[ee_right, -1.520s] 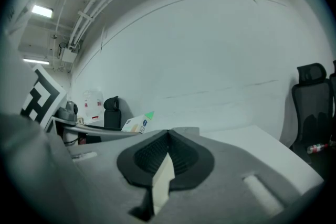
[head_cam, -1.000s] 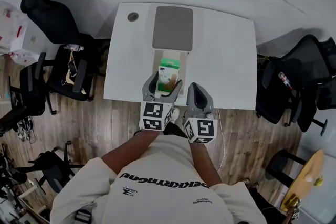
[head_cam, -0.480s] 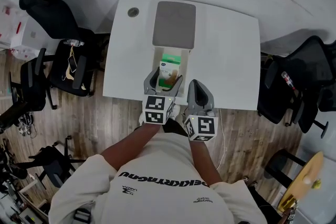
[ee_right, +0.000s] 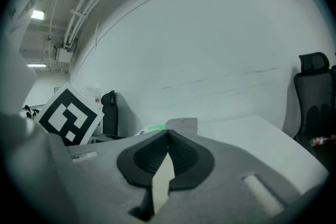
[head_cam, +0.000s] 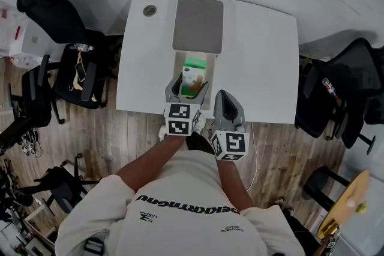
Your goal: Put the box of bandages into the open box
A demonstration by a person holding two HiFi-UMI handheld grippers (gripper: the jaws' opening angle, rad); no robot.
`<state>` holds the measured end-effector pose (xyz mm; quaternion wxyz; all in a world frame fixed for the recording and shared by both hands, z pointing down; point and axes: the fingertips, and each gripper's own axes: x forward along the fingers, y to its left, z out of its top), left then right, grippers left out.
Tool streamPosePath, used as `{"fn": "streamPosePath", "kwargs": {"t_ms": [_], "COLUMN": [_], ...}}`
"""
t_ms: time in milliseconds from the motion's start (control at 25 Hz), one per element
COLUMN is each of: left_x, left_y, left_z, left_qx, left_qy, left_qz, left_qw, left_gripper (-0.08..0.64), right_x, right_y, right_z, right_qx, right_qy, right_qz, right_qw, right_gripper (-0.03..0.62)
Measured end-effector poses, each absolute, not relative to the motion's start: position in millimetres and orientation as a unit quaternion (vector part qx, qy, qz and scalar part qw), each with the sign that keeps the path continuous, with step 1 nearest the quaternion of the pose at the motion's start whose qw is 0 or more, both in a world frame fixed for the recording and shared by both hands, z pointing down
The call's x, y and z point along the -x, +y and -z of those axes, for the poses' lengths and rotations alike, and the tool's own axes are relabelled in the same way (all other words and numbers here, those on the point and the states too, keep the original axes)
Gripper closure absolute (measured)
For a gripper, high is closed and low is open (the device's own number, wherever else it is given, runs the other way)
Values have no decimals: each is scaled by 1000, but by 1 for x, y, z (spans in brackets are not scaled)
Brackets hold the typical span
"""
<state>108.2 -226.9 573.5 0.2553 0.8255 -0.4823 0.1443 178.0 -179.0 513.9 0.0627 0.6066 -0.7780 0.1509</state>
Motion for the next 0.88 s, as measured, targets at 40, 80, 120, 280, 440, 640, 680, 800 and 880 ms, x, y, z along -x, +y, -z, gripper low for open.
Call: {"fn": "streamPosePath", "kwargs": {"t_ms": [40,80,120,280,440,640,680,800,880], "left_x": [-109,-109,-108,-104,-107,-110,-110,-111,-111], "left_y": [-228,-228,-229,-233,-235,-238,-238,-237,-239], "left_z": [-576,-579,-583,-596,-603,-611,-614,-623,-629], "left_qx": [-825,-824,-822,-815,-810,-809,-808,-804,-803], "left_qy": [-482,-482,-483,-489,-487,-485,-484,-481,-481], "left_qz": [-147,-150,-154,-170,-171,-179,-182,-197,-205], "left_qw": [256,258,259,261,279,280,282,288,285], "left_gripper": [195,193,195,193,195,193,193,193,193], "right_x": [-178,-178,-178,-178,-182,-185,-184,-185,-185], "right_y": [-179,-179,-180,-182,-183,-185,-186,-186,-187], "right_z": [-515,-515,-516,-517,-518,-521,-521,-522,-524], "right_qx": [-607,-607,-607,-608,-610,-611,-611,-610,-610], "right_qy": [-778,-778,-777,-776,-775,-773,-773,-773,-774], "right_qz": [-151,-152,-152,-152,-154,-156,-156,-157,-158], "right_qw": [63,64,64,64,64,66,67,68,68], "right_gripper": [594,594,594,594,594,594,594,594,594]}}
